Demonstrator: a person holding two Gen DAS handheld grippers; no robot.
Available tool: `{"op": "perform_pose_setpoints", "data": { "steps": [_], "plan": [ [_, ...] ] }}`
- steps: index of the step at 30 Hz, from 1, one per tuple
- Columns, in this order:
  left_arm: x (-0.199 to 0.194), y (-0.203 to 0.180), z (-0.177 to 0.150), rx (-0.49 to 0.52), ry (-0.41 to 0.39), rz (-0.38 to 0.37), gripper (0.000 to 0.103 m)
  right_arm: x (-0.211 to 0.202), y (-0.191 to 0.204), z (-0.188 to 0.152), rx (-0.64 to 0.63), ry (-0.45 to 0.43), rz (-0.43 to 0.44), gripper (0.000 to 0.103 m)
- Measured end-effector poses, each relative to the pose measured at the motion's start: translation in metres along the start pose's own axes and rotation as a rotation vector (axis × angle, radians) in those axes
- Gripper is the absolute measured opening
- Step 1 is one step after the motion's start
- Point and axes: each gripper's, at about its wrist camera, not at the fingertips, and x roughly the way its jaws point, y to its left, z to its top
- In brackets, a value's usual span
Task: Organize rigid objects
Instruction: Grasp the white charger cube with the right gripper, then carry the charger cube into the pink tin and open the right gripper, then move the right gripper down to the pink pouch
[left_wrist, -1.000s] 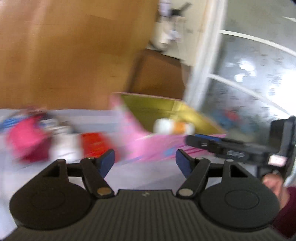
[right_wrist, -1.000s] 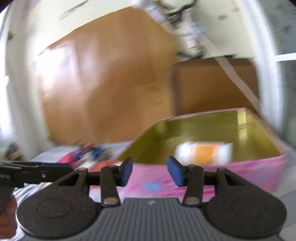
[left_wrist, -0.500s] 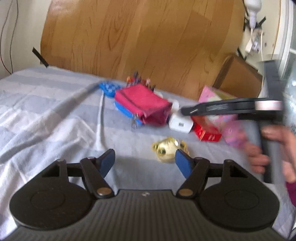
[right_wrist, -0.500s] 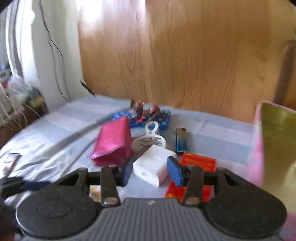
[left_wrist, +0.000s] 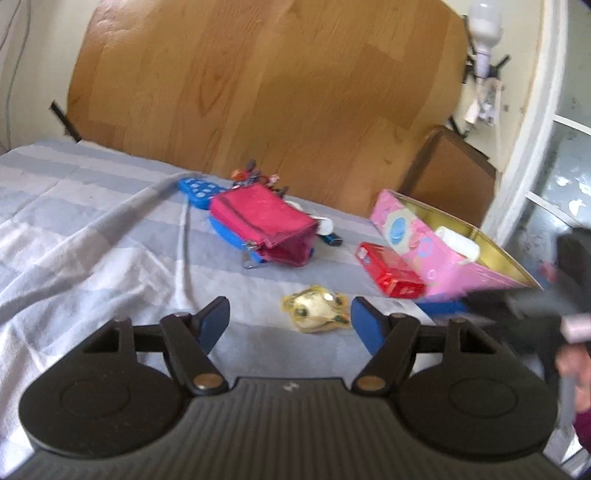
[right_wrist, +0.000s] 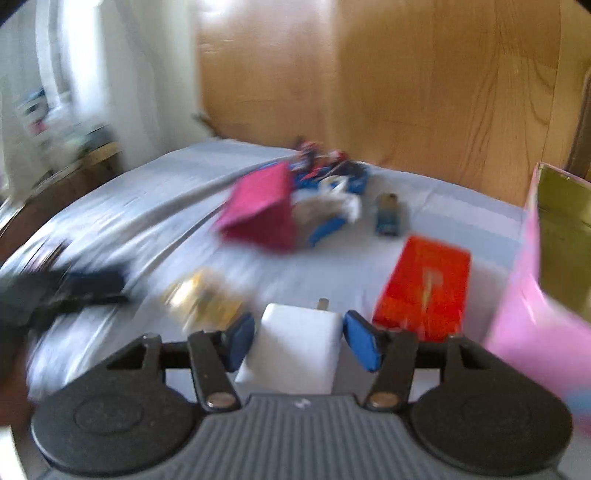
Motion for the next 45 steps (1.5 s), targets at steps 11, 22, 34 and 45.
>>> {"op": "perform_pose_setpoints", "data": {
  "steps": [11,22,34,45],
  "plan": [
    [0.020,-0.084,-0.007,0.014,0.237,-0.319,0.073,-0.091,0.012,-0.078,0.019,-0.099,-0.064,0.067],
    [0.044,-0.114,-0.005,0.044,0.287,-0.251,0.061,-0.067,0.017,-0.076,-0.031,-0.115,-0.099,0.049],
    [0.139,-0.214,0.081,0.267,0.119,-0.345,0.061,-0.107,-0.079,-0.009,0.042,-0.370,-0.382,0.049],
    [0.209,-0.225,0.064,0.251,0.239,-0.242,0.063,-0.056,-0.150,-0.002,0.215,-0.247,-0.365,0.050]
  ]
}}
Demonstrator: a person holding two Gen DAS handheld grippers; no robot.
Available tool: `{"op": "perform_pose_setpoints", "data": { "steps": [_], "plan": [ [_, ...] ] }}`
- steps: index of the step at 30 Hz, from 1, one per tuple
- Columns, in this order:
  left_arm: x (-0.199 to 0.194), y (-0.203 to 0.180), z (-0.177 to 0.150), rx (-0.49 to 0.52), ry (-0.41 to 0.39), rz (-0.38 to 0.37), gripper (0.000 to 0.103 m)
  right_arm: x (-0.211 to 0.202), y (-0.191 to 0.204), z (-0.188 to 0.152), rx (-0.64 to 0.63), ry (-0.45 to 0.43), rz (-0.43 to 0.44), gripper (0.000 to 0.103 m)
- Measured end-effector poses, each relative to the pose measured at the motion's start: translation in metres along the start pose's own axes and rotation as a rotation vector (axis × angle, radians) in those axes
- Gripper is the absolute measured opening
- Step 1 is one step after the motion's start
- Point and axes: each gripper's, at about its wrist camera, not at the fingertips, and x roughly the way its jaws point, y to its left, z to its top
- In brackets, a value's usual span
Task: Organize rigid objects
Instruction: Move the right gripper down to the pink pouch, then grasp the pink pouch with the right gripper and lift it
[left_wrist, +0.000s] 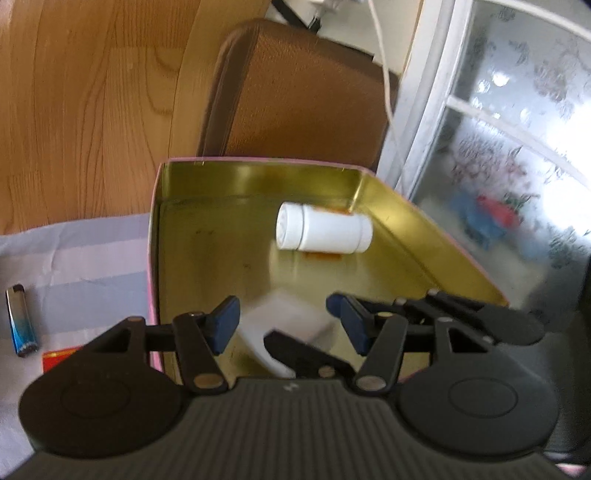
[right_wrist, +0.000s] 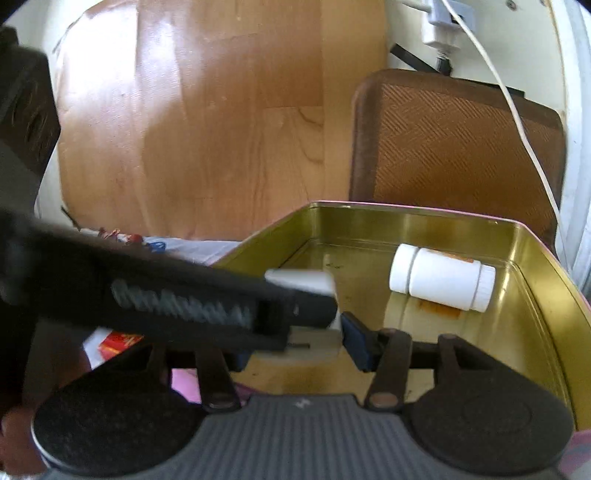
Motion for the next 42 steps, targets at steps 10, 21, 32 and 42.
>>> {"op": "perform_pose_setpoints", "data": {
  "steps": [10,21,32,42],
  "plan": [
    [-0.132,0.032,-0.028,-0.070,-0.208,-0.073,0.064,-0.055,0.033,-0.002,-0.029,-0.172,-0.005,0.056],
    [-0.220,0.178,-0.138,-0.269,-0.241,0.534,0.066,0.011,0.141,0.003,0.201,0.173,0.518,0.038],
    [-0.228,0.189,-0.140,-0.337,-0.350,0.429,0.068,0.110,0.179,0.011,0.474,0.343,0.502,0.011],
    [-0.232,0.199,-0.146,-0.372,-0.372,0.359,0.068,-0.003,0.129,0.014,0.216,0.183,0.459,0.007]
  ]
}}
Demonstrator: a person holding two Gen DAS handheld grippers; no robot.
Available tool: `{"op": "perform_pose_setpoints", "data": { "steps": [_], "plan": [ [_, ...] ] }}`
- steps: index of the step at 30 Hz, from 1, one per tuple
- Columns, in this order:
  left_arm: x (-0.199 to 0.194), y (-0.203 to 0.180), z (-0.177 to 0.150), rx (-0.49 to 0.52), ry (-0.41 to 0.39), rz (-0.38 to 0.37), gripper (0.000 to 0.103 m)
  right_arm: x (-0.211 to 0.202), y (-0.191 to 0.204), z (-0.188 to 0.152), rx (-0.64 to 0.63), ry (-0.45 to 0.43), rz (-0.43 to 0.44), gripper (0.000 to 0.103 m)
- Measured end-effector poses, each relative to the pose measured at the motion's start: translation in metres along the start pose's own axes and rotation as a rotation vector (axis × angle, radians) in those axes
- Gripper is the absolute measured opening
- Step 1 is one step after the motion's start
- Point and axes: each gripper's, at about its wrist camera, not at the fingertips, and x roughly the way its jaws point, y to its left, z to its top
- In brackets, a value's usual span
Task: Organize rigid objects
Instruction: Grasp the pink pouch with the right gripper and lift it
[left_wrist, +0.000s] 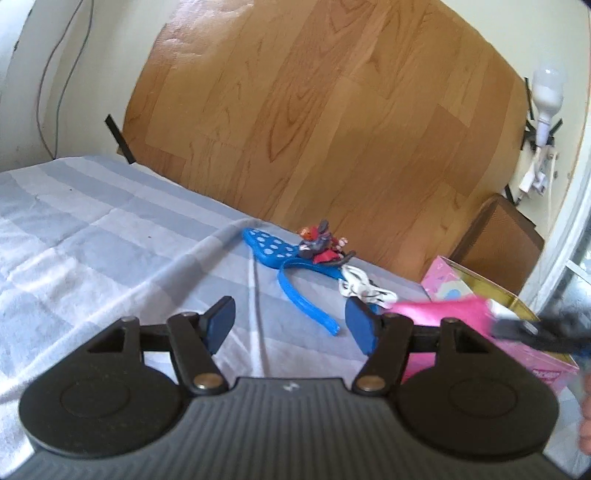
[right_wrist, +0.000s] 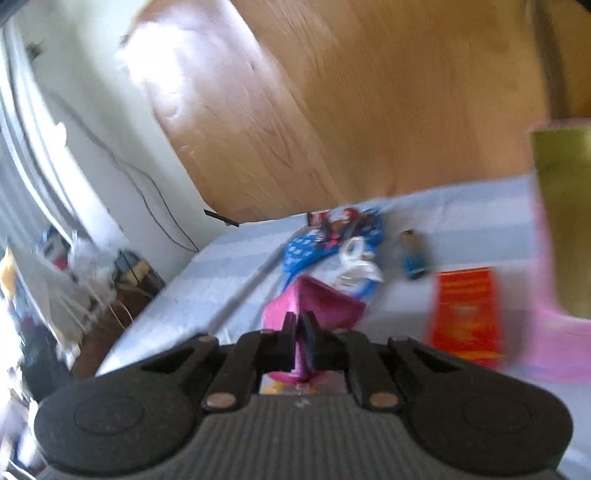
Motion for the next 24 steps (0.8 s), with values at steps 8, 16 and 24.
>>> {"op": "perform_pose_setpoints", "data": {
  "steps": [8,16,24],
  "plan": [
    [-0.016,-0.077,-0.014,0.114,0.092,-0.295,0.068,-0.120,-0.058,-0.077,0.006,-0.065,-0.225,0.009],
    [-0.013,-0.140,-0.058,0.394,0.300,-0.396,0.067,-0.146,-0.081,-0.110,0.092,-0.132,-0.230,0.011],
    [0.020,-0.098,-0.047,0.264,0.399,-0.277,0.066,-0.134,-0.076,-0.116,0.033,-0.113,-0.183,0.012]
  ]
}}
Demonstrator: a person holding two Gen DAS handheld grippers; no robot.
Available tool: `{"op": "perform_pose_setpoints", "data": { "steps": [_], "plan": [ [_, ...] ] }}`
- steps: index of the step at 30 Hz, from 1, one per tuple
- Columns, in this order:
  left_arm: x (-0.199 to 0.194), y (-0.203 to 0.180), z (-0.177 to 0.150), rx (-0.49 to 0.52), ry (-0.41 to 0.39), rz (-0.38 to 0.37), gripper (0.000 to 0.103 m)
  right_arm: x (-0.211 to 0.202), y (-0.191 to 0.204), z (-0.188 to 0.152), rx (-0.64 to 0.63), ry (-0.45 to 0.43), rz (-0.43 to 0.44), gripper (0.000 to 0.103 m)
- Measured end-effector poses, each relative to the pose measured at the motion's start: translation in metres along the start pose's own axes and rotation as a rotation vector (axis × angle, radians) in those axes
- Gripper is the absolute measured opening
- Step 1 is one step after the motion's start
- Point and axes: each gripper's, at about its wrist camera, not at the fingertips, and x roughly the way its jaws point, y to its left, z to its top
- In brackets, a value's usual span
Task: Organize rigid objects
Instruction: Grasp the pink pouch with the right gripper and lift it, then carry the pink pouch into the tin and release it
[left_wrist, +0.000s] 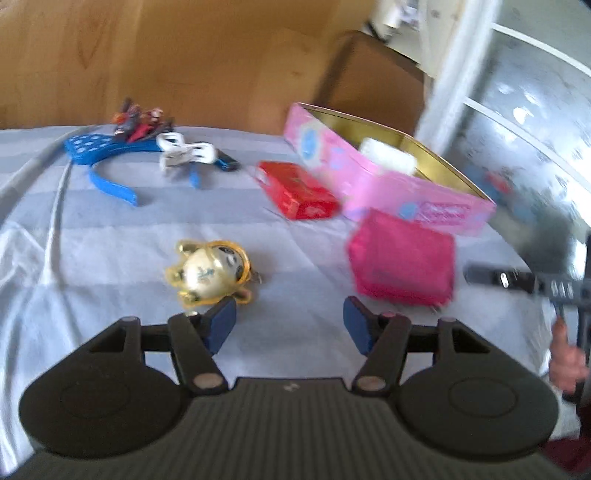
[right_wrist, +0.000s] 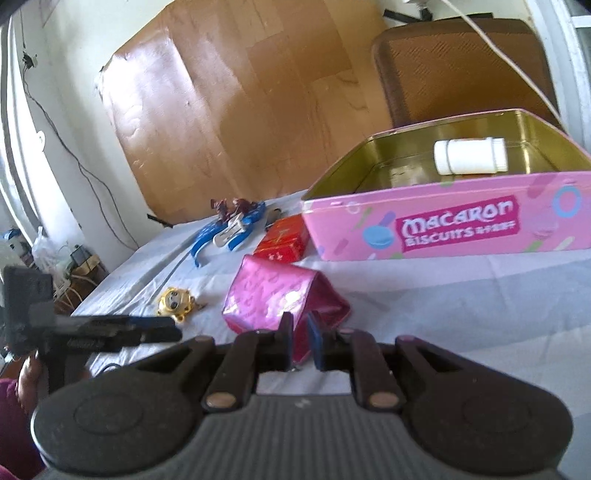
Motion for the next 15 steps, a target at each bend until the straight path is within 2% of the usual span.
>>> {"op": "perform_pose_setpoints", "data": {
  "steps": [3,4,5,7,8,10,12,15],
  "plan": [
    [0.014,0.007,0.023,0.009,-0.034,0.089,0.067,0.011,-0.002,-0.001,0.013,0.016,-0.002,0.016],
    [0.019,0.008,0.031,-0.003,-0.038,0.095,0.067,0.013,-0.003,-0.001,0.024,0.015,0.000,0.017],
    [0.023,0.006,0.038,-0.023,-0.036,0.072,0.067,0.013,-0.004,-0.002,0.029,0.014,0.003,0.018],
    [0.024,-0.007,0.044,-0.032,-0.044,-0.030,0.068,0.012,-0.003,-0.003,0.033,0.012,0.005,0.022],
    [0.024,-0.018,0.045,-0.011,-0.052,-0.085,0.068,0.011,-0.003,-0.004,0.030,0.010,0.010,0.022],
    [0.024,-0.037,0.041,0.023,-0.046,-0.147,0.070,0.007,-0.002,-0.006,0.019,0.000,0.014,0.023],
    [0.025,-0.048,0.035,0.042,-0.024,-0.197,0.070,0.004,-0.002,-0.006,0.015,-0.006,0.023,0.024],
    [0.033,-0.057,0.025,0.064,0.017,-0.222,0.066,0.005,-0.002,-0.004,0.002,-0.013,0.026,0.026]
  ]
}}
